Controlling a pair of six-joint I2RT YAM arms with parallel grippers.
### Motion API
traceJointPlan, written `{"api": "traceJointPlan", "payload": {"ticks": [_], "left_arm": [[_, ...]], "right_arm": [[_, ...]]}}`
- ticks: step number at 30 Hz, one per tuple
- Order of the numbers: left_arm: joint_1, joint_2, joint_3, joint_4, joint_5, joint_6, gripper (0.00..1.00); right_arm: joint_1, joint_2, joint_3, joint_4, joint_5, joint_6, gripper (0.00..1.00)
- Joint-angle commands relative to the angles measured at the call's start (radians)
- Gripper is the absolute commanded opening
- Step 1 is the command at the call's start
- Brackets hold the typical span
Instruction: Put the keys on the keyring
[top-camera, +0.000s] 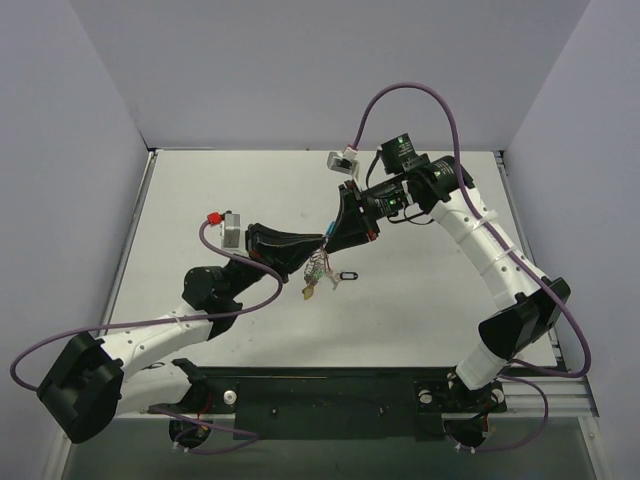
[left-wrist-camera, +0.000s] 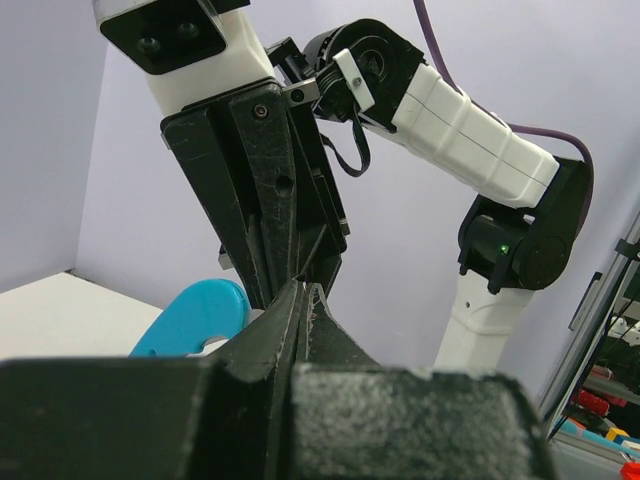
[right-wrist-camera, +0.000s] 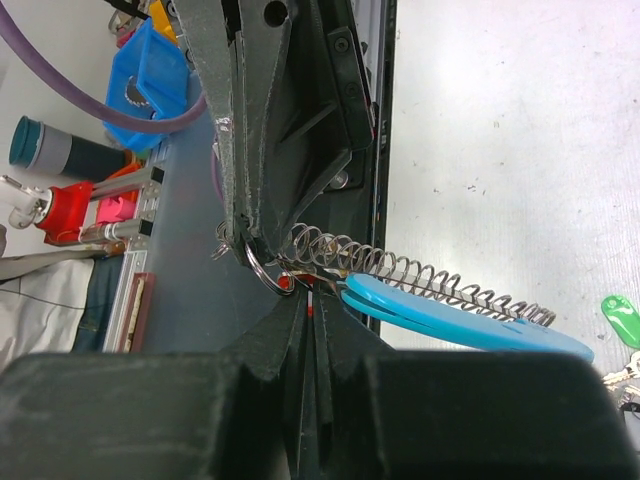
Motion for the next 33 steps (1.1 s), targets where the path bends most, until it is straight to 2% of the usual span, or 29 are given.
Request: {"api": "traceJointPlan", "payload": {"ticks": [1,9,19,33], "left_arm": [[-0.011,0.013,0.054,0.34,0.066,-0.027,0.0],[0.003,0.0,0.026,0.316,0.089,-0.008,0.0],[0.045,0.007,0.003,0.311,0.238,-0.05,0.0],[0.112,-0.066,-0.042,0.207,0.209,0.019,0.0]], "right_arm": [[0.018,0.019,0.033,0.022,-0.03,0.007,0.0],[0.0,-0.005,0.021,0.021,-0.019,0.005,0.0],[-0.026,-0.041,-0.001,0.021,-0.04,0.009,0.0],[-0.025,-0.104,-0.094,0.018,-0.031,-0.018,0.0]]}}
